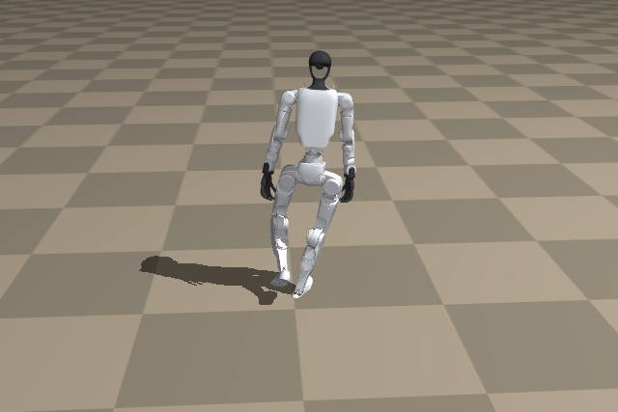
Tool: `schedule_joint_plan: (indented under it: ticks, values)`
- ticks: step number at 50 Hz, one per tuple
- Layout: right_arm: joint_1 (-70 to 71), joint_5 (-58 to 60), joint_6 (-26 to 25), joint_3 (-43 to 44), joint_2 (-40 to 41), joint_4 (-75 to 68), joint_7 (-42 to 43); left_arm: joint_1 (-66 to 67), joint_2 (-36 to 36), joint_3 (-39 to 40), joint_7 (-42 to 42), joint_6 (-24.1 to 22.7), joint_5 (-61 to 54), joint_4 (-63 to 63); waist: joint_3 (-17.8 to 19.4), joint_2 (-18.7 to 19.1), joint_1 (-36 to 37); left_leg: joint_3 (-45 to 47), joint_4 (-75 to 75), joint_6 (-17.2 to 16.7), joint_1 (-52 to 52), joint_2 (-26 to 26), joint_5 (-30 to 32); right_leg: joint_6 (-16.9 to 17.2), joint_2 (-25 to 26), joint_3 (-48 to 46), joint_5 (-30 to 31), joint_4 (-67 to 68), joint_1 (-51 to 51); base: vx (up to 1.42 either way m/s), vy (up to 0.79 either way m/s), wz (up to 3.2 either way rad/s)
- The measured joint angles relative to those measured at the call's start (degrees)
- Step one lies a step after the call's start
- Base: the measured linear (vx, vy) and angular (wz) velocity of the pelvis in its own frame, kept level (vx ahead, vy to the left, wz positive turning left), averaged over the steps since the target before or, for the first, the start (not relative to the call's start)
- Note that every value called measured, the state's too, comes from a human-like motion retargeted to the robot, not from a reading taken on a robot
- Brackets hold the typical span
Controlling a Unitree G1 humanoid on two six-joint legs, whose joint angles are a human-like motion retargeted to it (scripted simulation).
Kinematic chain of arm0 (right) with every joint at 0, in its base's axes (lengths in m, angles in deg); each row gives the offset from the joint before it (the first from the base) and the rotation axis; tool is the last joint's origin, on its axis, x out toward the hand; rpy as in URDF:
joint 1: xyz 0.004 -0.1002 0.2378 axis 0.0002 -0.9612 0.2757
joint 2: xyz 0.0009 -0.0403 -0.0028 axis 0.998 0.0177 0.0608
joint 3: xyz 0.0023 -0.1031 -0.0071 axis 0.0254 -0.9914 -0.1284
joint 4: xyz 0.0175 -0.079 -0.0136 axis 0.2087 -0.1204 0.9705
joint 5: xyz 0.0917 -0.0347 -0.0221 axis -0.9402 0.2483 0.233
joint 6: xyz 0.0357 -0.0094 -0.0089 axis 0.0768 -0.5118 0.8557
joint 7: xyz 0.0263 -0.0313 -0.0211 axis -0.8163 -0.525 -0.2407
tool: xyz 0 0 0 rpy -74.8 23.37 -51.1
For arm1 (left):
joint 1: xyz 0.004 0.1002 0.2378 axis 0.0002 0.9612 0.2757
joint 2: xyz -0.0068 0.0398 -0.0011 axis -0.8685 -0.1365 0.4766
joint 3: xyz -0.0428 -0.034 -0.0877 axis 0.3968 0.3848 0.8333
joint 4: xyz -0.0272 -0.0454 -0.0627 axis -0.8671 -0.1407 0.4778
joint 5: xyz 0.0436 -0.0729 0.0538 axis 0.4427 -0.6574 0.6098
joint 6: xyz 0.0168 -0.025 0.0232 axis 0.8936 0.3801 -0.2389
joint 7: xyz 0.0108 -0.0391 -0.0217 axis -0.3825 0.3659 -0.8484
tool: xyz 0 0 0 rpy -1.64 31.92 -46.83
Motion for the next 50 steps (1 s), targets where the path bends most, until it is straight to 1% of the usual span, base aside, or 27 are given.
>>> schedule_joint_plan:
  ticks: [3,5,7,10,11,12,13,15,17,20,23,25,27,30,33,35,37,38,40,41,42,43,44,45,47,48,50]
  values:
    - [2.30,2.00,-0.74,-1.82,0.46,2.41,-1.75,-0.20,0.45,1.50,-1.55,1.78,-1.14,-3.87,-2.38,0.31,1.44,-0.36,0.11,0.00,-6.50,0.63,-4.42,0.55,-0.08,0.61,0.22,-0.89,-1.59,0.08,0.13,-0.03]
    - [2.94,3.04,-0.40,-3.36,1.26,4.23,-2.22,0.65,1.17,2.51,-2.16,2.49,-2.05,-5.11,-3.40,0.59,1.60,0.78,-3.09,0.00,-8.28,0.65,-6.05,1.37,-0.31,0.87,0.38,-1.03,-1.91,0.20,0.34,0.06]
    - [3.03,4.09,0.48,-4.96,2.20,5.80,-2.34,1.52,1.99,2.77,-0.30,1.87,-2.09,-5.39,-4.22,0.10,0.86,1.46,-10.41,0.00,-9.42,-3.92,-5.25,3.03,-2.61,-0.85,1.17,-1.64,-1.90,0.00,0.54,0.09]
    - [2.00,4.24,1.53,-6.94,3.72,6.85,-2.58,3.00,3.00,1.60,2.23,0.70,0.02,-4.74,-5.29,-0.65,0.96,2.35,-24.48,0.00,-8.30,-11.93,-2.11,6.87,-7.18,-4.50,4.26,-3.17,-1.30,-0.06,0.61,0.16]
    - [1.80,4.52,1.88,-7.05,3.80,6.89,-3.10,3.10,3.23,1.13,2.07,0.45,1.03,-4.45,-5.47,-0.66,0.80,0.41,-28.16,0.00,-7.78,-14.36,1.69,7.70,-8.13,-6.64,4.95,-3.48,-0.87,0.05,0.28,0.31]
    - [1.64,4.94,2.17,-7.13,3.86,6.94,-3.70,3.12,3.30,0.69,1.83,0.32,1.97,-4.20,-5.53,-0.75,0.54,-0.67,-29.97,0.00,-6.95,-15.36,3.60,8.05,-8.49,-8.24,5.35,-3.63,-0.26,0.20,-0.16,0.26]
    - [1.55,5.62,2.33,-7.16,3.89,6.98,-4.44,3.01,3.03,0.30,1.42,0.45,2.75,-4.01,-5.39,-0.98,0.09,-0.06,-28.01,0.00,-5.51,-13.51,1.75,7.45,-7.71,-8.77,5.15,-3.46,0.71,0.29,-0.20,0.04]
    - [0.59,7.73,2.73,-7.16,4.09,6.78,-5.03,3.29,3.02,0.18,0.31,1.87,4.10,-3.84,-5.65,-0.42,0.07,0.60,-31.52,0.00,-3.17,-13.17,4.69,7.98,-7.53,-9.67,7.41,-3.88,2.14,0.29,0.10,-0.26]
    - [-0.93,8.51,5.06,-6.70,3.75,6.29,-2.28,3.40,3.15,-0.17,-0.87,3.37,4.28,-3.76,-5.98,-0.23,-0.73,-0.21,-34.92,0.00,-1.20,-14.81,7.59,8.11,-7.89,-11.03,10.57,-3.49,3.09,0.21,0.22,-0.17]
    - [-3.75,6.06,8.54,-5.37,2.87,5.10,4.96,3.17,3.52,-0.92,-2.18,4.01,3.18,-3.40,-6.31,0.64,-1.77,-0.06,-42.26,0.00,2.33,-16.64,11.61,8.52,-9.07,-12.57,18.15,0.12,2.75,0.18,0.27,-0.03]
    - [-6.05,4.28,8.16,-3.57,1.63,4.50,9.96,2.37,3.63,-1.10,-2.11,3.63,1.54,-1.89,-6.06,3.07,-3.55,0.58,-48.97,0.00,5.94,-15.72,16.97,7.50,-8.87,-11.81,28.75,9.99,-1.80,0.15,0.19,-0.05]
    - [-7.53,4.48,7.52,-2.73,0.82,4.11,12.96,2.26,3.29,-1.22,-1.77,2.52,0.26,-0.57,-5.77,4.20,-5.05,1.40,-51.39,0.00,7.61,-14.80,21.36,5.83,-8.29,-11.16,37.28,15.30,-4.46,0.25,0.12,-0.18]
    - [-8.74,4.66,6.71,-2.20,-0.11,3.10,14.00,1.77,2.26,-1.73,-1.53,1.11,-1.19,0.49,-5.01,4.48,-6.53,2.39,-52.05,0.00,8.89,-14.04,25.27,5.26,-7.51,-10.34,42.43,17.89,-6.27,0.24,0.03,-0.13]
    - [-10.32,4.55,4.31,-0.84,-1.40,1.00,11.13,0.23,0.73,-2.28,-2.47,0.36,-2.31,2.03,-3.38,3.02,-7.77,3.51,-51.02,0.00,10.68,-14.37,27.37,5.44,-7.04,-7.48,45.45,17.21,-8.23,0.23,0.01,0.00]
    - [-12.67,5.09,1.59,1.45,-2.50,-0.77,5.14,-1.20,-0.01,-2.68,-3.95,0.07,-3.16,3.51,-2.21,-0.01,-7.16,3.23,-47.83,0.00,11.85,-16.36,27.87,2.20,-7.34,-3.76,49.12,11.06,-8.80,0.33,-0.08,-0.07]
    - [-14.43,5.11,-0.10,2.78,-2.92,-1.85,2.13,-1.80,-0.17,-2.64,-4.45,-0.37,-4.01,4.33,-1.44,-2.25,-6.73,4.03,-45.28,0.00,13.34,-17.54,26.86,0.20,-8.07,-1.39,52.34,5.96,-8.35,0.44,-0.10,-0.07]
    - [-15.81,4.72,-2.14,4.18,-3.03,-2.86,-0.37,-2.36,-0.22,-2.56,-4.48,-0.53,-4.86,5.04,-0.63,-3.88,-6.58,3.67,-42.31,0.00,14.06,-18.16,26.13,-1.12,-8.36,-0.10,52.06,2.18,-7.76,0.34,-0.11,0.07]
    - [-16.35,4.38,-2.91,4.79,-3.00,-3.39,-1.33,-2.55,-0.18,-2.49,-4.40,-0.58,-5.12,5.35,-0.40,-4.50,-6.21,3.87,-40.70,0.00,14.33,-18.17,25.62,-1.70,-8.33,0.19,50.27,0.84,-7.42,0.33,-0.09,-0.06]
    - [-17.06,3.42,-3.68,5.93,-2.93,-4.47,-2.40,-2.75,-0.01,-2.37,-4.19,-0.76,-5.36,5.80,-0.14,-5.68,-4.96,5.19,-37.23,0.00,14.77,-17.82,23.92,-2.24,-8.75,-1.76,46.67,-1.10,-6.67,0.42,-0.07,-0.19]
    - [-17.28,2.83,-3.66,6.40,-2.82,-4.87,-2.42,-2.69,0.03,-2.37,-4.07,-0.89,-5.29,5.92,0.04,-5.99,-4.65,5.42,-35.61,0.00,15.18,-17.50,22.68,-3.06,-9.10,-4.03,46.06,-1.69,-6.09,0.43,-0.08,-0.10]
    - [-17.42,2.13,-3.48,6.68,-2.70,-5.26,-2.31,-2.59,0.07,-2.38,-3.95,-1.01,-5.18,5.97,0.23,-6.18,-4.48,5.56,-34.02,0.00,15.57,-17.09,21.71,-4.37,-9.32,-6.16,45.50,-2.15,-5.39,0.40,-0.09,0.07]
    - [-17.43,1.24,-2.95,6.60,-2.56,-5.60,-1.94,-2.40,0.09,-2.40,-3.81,-1.09,-4.97,5.86,0.41,-6.12,-4.56,5.52,-32.49,0.00,15.96,-16.50,21.27,-6.68,-9.28,-8.01,45.00,-2.38,-4.42,0.43,-0.10,0.07]
    - [-17.39,0.28,-2.09,6.27,-2.41,-5.71,-1.07,-2.10,0.14,-2.33,-3.57,-1.04,-4.62,5.61,0.59,-6.30,-4.51,5.28,-30.46,0.00,16.03,-16.30,20.80,-7.33,-9.76,-10.59,46.26,-2.58,-3.32,0.50,-0.12,0.02]
    - [-17.33,-0.71,-1.07,5.82,-2.26,-5.69,0.04,-1.75,0.22,-2.21,-3.29,-0.92,-4.19,5.28,0.77,-6.59,-4.38,4.94,-28.18,0.00,15.95,-16.30,20.32,-7.15,-10.50,-13.53,48.40,-2.77,-2.15,0.58,-0.13,0.07]
    - [-16.94,-1.64,0.66,5.69,-1.67,-4.98,3.71,-0.81,0.25,-1.70,-2.32,-0.32,-2.39,4.51,0.90,-6.17,-4.78,3.57,-23.83,0.00,16.00,-14.81,19.40,-9.01,-9.70,-10.26,50.95,-1.49,-2.19,0.53,-0.10,0.20]
    - [-16.55,-1.71,1.28,5.64,-1.37,-4.54,5.10,-0.24,0.32,-1.23,-2.08,-0.01,-1.34,4.07,0.88,-5.65,-4.78,3.27,-22.07,0.00,16.15,-13.75,19.66,-9.72,-8.03,-5.39,49.97,0.15,-2.64,0.39,-0.03,0.12]
    - [-15.14,-1.55,2.02,5.10,-0.92,-3.86,6.03,1.08,0.62,-0.02,-2.45,0.44,0.06,3.02,0.91,-4.67,-4.45,2.85,-17.86,0.00,15.52,-12.18,21.50,-10.08,-6.46,-3.00,47.69,2.35,-2.49,0.34,0.05,-0.04]
